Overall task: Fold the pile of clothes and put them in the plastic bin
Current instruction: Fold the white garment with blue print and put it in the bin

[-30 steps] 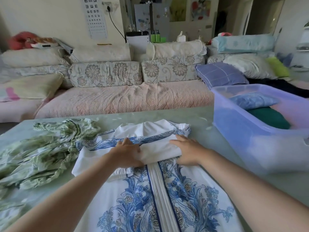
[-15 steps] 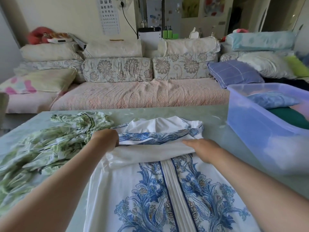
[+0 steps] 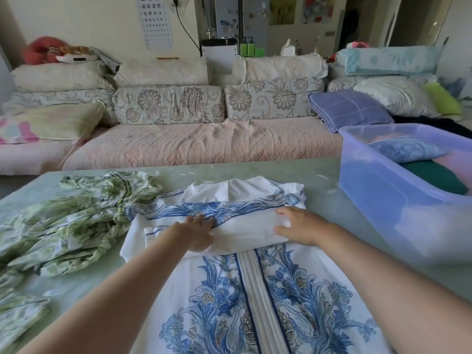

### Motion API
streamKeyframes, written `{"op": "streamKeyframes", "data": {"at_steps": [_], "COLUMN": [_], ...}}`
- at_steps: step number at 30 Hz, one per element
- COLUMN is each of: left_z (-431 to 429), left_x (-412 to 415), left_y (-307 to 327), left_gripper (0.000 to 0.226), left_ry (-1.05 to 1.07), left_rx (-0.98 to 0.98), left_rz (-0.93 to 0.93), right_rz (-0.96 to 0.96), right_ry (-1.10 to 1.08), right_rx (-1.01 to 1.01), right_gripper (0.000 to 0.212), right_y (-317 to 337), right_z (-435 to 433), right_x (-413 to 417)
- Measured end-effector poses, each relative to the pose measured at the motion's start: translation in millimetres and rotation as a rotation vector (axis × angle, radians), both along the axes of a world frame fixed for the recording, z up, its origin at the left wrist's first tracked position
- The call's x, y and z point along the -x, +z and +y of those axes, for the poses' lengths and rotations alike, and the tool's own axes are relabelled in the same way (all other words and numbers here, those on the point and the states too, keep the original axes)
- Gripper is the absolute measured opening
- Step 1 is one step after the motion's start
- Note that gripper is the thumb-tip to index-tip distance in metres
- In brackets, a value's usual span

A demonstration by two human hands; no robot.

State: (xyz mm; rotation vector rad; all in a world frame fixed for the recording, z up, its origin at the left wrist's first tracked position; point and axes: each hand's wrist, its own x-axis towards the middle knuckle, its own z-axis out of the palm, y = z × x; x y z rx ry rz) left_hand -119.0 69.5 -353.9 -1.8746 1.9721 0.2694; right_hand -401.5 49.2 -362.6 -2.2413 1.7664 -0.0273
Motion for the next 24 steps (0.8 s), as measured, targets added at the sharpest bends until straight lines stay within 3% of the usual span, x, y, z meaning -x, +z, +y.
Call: {"op": "streamKeyframes", "data": {"at_steps": [3,6,8,10,12,15,17,20,24], "left_z": [-12,-31,-46,-64,-85,-114,-129,-144,-169], "left_x": [20,57,91,126,157,192,210,226,231], "left_y": [8,13,16,13,6,-3,-4,-5,-11], "left_gripper": [0.049,0.043,0.042,0.041,0.038,0.039,0.041,0.028,0.021], "left_ry": [0.001,-0.039,-0.093,-0.161,-0.221,-0.225,-0.175,-0.194,-0.21], "left_rx": [0.247,0.472,0.487,0.474,0.459,0.402,0.361,0.339,0.354], "left_rz": [-0.064,0.288,0.444,0.487,0.504,0.539,0.576,0.502,0.425], "right_rz": [-0.17,-0.325,-0.298,-0.255,-0.22,-0.201,-0.197,-0.244,-0.156], "right_ry": [-0.084,-0.146,-0.186,-0.255,-0.326,-0.306,-0.25,-0.249,-0.125], "right_rx": [-0.007,0.146,0.232,0.215,0.152,0.024,-0.028,-0.082,-0.11], "right_gripper": [0.04,0.016,0.024,0.028,0.022,0.046,0.041,0.041,0.041], "right_y": [2,7,8,8,7,6,5,3,-1], "right_z": [-14,-31,-43,-52,-55,-55,-55,-58,-63], "right_x": [10,20,32,45,54,60,61,64,74]}}
